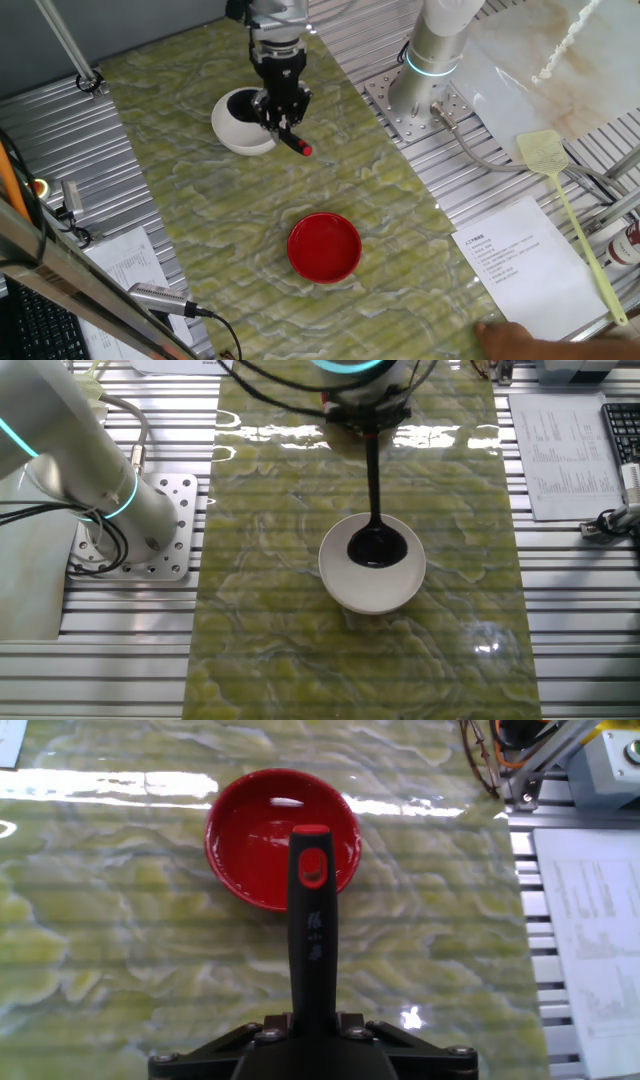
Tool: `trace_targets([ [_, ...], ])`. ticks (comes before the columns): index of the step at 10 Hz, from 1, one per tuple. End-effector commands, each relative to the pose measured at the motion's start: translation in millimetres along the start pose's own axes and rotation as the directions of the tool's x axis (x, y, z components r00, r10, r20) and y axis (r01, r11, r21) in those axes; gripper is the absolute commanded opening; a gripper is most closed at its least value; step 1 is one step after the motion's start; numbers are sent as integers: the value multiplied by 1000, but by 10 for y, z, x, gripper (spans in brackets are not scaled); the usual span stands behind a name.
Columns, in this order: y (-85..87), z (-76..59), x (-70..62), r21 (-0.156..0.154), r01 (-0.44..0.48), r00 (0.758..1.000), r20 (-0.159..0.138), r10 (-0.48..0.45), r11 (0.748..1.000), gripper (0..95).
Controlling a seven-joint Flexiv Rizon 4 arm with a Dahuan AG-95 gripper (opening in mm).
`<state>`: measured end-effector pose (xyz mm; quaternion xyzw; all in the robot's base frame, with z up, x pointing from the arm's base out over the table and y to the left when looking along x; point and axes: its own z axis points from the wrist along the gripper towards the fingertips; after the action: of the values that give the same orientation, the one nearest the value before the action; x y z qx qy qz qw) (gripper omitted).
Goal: Scoop water with a large spoon from one bowl to another
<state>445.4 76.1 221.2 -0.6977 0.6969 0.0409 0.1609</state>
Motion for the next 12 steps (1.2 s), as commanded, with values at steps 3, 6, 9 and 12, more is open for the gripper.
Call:
trace_targets([
  [3,4,-62,-61,0,-16,1000,8,16,1000,0],
  [6,-23,-75,-95,-1,-18,1000,18,18,1000,0],
  [9,-31,-95,-108,0,-17,998,63,17,1000,0],
  [12,-51,-157,-100,-1,-13,996,85,13,1000,0],
])
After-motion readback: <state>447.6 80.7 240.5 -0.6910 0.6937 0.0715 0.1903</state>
